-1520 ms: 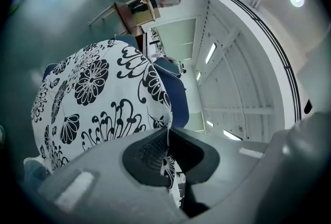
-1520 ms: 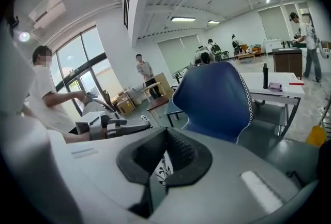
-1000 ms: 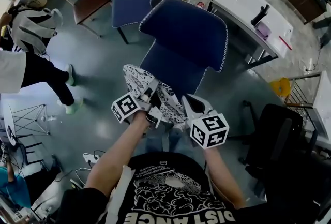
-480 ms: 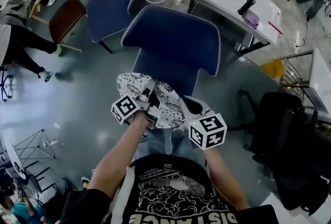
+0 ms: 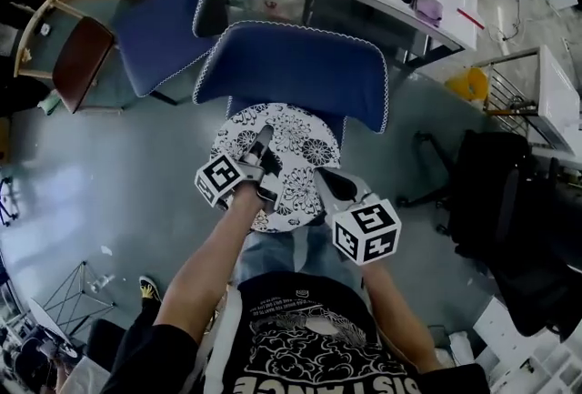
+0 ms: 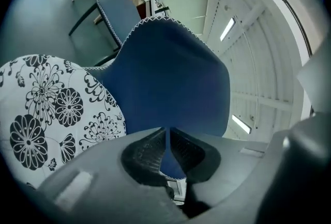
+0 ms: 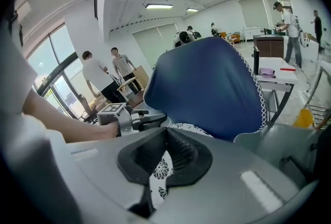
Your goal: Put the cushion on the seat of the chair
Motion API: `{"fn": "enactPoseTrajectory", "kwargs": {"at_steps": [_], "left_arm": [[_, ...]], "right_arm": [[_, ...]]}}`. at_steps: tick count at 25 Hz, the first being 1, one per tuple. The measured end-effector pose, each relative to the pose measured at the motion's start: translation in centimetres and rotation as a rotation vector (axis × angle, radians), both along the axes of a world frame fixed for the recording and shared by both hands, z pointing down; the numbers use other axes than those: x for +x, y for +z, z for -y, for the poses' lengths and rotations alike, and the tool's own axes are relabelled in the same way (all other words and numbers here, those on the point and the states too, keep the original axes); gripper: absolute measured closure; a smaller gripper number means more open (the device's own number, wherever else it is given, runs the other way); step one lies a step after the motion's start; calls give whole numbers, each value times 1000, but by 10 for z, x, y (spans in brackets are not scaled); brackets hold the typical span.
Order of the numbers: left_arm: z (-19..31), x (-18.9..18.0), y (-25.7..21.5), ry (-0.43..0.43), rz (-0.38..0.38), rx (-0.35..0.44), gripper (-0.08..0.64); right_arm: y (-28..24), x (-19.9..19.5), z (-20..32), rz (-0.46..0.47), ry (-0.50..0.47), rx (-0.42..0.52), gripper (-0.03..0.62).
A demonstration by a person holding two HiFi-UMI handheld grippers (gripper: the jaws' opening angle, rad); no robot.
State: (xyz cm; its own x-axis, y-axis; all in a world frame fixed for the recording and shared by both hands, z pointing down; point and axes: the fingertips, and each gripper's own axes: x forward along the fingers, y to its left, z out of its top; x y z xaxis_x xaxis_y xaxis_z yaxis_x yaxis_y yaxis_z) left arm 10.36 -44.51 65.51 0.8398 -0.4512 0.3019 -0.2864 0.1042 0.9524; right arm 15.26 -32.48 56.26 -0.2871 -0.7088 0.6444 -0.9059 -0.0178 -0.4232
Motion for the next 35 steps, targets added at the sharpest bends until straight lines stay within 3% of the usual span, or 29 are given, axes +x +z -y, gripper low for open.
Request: {"fn": "enactPoseTrajectory", "kwargs": {"at_steps": [9,17,25,29,31,35], "left_arm": [[-10,21,-14,96,-13,38,535],[-33,5,-71,103,8,196,545],[-53,-21,-128,66,136,388,554],[-72,-23,-155,48,169,434,563],[-82,-20,-168,56,187,474,563],[-102,-7,-185,118,303,587,565]], "right_arm": [[3,4,10,5,7,2,594],[-24,-8,17,4,-93,87,594],[-62,-20,15,23,-197,184,594],[-79,-25,6,28,-232,227,594],[-88,-27,3,33,-249,254,594],[-105,-26,-5,33,-286,303,595]]}}
